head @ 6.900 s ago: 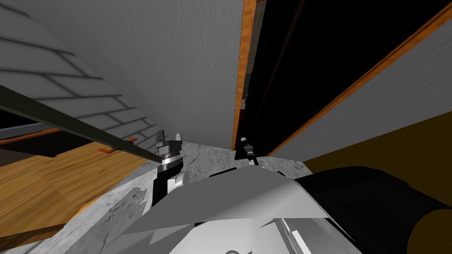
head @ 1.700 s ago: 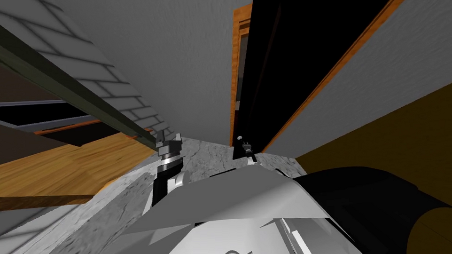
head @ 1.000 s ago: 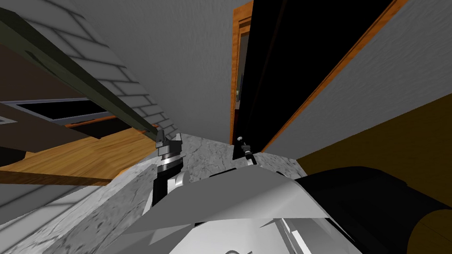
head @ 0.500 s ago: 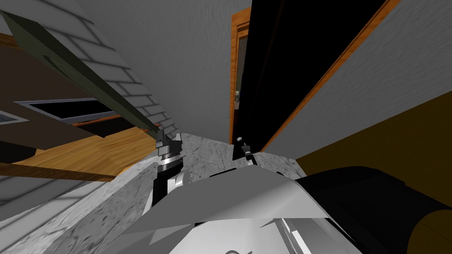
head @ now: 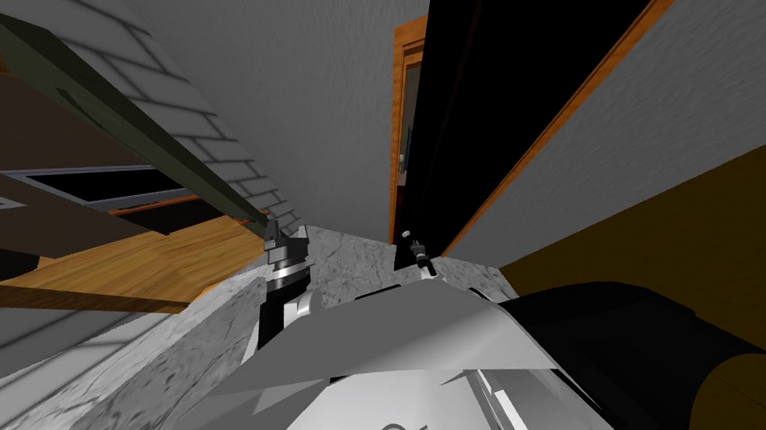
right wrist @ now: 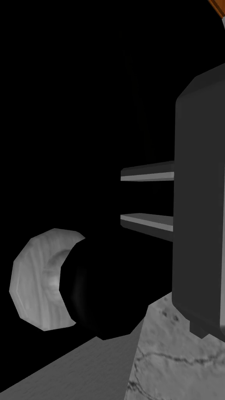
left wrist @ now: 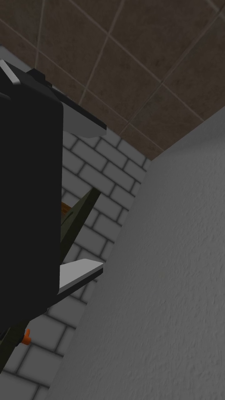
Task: Pull the door open
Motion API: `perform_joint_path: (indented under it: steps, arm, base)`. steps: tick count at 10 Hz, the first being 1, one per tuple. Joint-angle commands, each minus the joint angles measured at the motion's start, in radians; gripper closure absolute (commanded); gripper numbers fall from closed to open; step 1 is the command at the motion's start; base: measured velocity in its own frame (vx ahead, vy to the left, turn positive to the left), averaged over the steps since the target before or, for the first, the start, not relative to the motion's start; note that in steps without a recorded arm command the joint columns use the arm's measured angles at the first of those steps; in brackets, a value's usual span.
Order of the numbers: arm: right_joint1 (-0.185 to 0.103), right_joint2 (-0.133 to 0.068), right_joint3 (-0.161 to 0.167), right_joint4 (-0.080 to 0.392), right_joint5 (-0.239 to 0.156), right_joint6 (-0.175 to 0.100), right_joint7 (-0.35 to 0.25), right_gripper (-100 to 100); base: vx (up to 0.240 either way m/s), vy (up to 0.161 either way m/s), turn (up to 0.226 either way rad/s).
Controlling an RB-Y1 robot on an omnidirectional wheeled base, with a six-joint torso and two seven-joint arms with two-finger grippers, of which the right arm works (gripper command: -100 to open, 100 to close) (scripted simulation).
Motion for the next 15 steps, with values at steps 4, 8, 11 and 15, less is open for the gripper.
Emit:
perform_joint_path:
  steps: [4, 8, 11, 15]
  arm:
    - [0.000, 0.000, 0.000, 0.000, 0.000, 0.000, 0.000, 100]
    - [0.011, -0.005, 0.026, -0.007, 0.013, -0.020, -0.016, -100]
    - [0.026, -0.009, 0.075, -0.023, 0.038, -0.056, -0.042, -100]
    - [0.048, -0.015, 0.146, -0.047, 0.073, -0.110, -0.080, -100]
  base:
    - [0.003, -0.004, -0.005]
    - [-0.022, -0.015, 0.024]
    - [-0.206, -0.082, 0.107]
    - [-0.198, -0.070, 0.100]
